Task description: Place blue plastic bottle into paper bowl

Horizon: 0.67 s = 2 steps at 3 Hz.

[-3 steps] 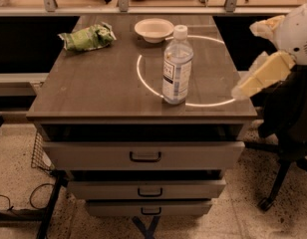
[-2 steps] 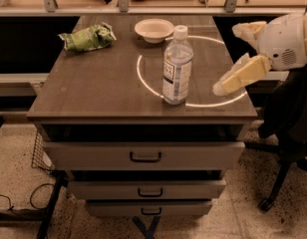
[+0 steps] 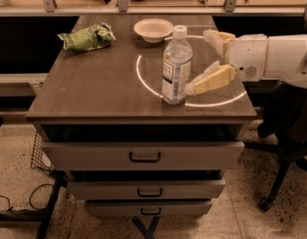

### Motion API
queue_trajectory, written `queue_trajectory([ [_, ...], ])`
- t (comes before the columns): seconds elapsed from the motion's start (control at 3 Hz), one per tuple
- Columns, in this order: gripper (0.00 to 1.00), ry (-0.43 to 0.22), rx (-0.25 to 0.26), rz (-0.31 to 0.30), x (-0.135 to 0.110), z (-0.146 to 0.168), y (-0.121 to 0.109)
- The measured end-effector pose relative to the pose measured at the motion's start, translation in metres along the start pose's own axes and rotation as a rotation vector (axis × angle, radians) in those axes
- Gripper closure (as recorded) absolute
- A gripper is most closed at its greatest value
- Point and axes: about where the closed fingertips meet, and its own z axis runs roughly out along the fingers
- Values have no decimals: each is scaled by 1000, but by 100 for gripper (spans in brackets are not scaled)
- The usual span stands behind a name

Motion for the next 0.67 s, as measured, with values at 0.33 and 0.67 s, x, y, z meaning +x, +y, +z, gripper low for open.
queue_trajectory([
  [0.33, 0, -88, -29, 21, 12, 24, -1],
  [0.67, 18, -131, -62, 57, 22, 43, -4],
])
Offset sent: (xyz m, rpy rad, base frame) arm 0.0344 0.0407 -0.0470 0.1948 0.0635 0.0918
